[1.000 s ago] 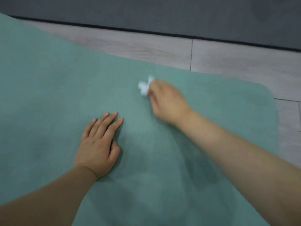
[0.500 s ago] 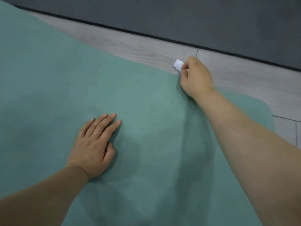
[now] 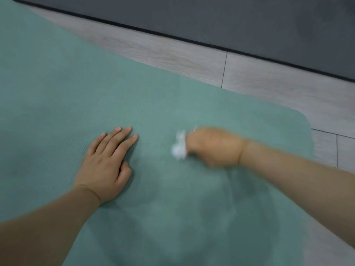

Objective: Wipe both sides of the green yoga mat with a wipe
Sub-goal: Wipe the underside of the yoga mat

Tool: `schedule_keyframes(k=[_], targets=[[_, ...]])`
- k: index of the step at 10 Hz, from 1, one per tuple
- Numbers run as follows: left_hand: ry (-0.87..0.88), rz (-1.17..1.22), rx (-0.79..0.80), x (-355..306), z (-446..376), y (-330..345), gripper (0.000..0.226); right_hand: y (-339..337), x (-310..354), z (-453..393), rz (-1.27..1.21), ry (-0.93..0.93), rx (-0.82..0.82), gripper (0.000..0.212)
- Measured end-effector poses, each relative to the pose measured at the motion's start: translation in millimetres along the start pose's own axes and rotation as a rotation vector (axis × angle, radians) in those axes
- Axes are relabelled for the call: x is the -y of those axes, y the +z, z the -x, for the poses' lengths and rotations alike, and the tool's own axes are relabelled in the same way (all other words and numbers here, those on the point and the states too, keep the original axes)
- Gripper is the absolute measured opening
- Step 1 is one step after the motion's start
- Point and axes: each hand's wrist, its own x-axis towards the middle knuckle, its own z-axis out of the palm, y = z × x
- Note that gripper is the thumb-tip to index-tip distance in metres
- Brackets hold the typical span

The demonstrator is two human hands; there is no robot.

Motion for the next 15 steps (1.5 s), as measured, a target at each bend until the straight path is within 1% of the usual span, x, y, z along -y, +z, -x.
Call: schedule_keyframes(k=[1,2,3,4,5,6,7,8,9,10,11,12,13,14,15], targets=[[-0.003,-0.015,-0.005,-2,1,0,0.065,-49,-67,-15,0.213,0.812,-0.378,0.024],[-0.003,-0.009,-0.004,-2,0,-1,0.064,-22,-38,-24,0.165,1.059,-0.520,0.015],[-0.003,0.001,-0.014,-2,0,-1,0.064,15,64,4,0.255,0.453,-0.232,0.020],[-0.001,-0.009,-0.020,-2,1,0,0.064,56,150,68,0.858,-0.194,0.026,0.014],[0.008,-0.009,-0.014,-2,0,0,0.065,54,113,79,-0.198,-0.553,-0.060,0.031],[-0.004,-0.008,-0.008,-1,1,0,0.065,-6,13,47,-0.083,0.056,-0.023,0.018],[0.002,-0.013,-0.018,-2,1,2,0.065,-42,-61,39,0.089,0.841,-0.484,0.019],[0.001,-0.016,-0.021,-2,0,1,0.064,-27,-45,32,0.062,1.089,-0.590,0.015],[-0.001,-0.012,-0.010,-2,0,1,0.065,1,31,41,-0.088,0.530,-0.325,0.020],[-0.013,-0.004,-0.008,-3,1,1,0.065,18,109,68,-0.283,0.149,0.169,0.033],[-0.012,-0.010,-0.001,-3,0,0,0.065,10,98,80,-0.312,0.124,0.311,0.040],[-0.020,-0.016,0.006,-3,1,-1,0.065,-16,31,66,-0.210,0.285,0.135,0.025],[-0.027,-0.012,-0.001,-5,0,-1,0.065,-49,-52,72,0.000,0.877,-0.299,0.027],[-0.026,-0.006,-0.012,-5,0,0,0.065,-50,-55,72,0.009,1.495,-0.596,0.018],[-0.024,0.002,-0.004,-6,0,-1,0.066,6,60,66,0.044,1.228,-0.608,0.019]])
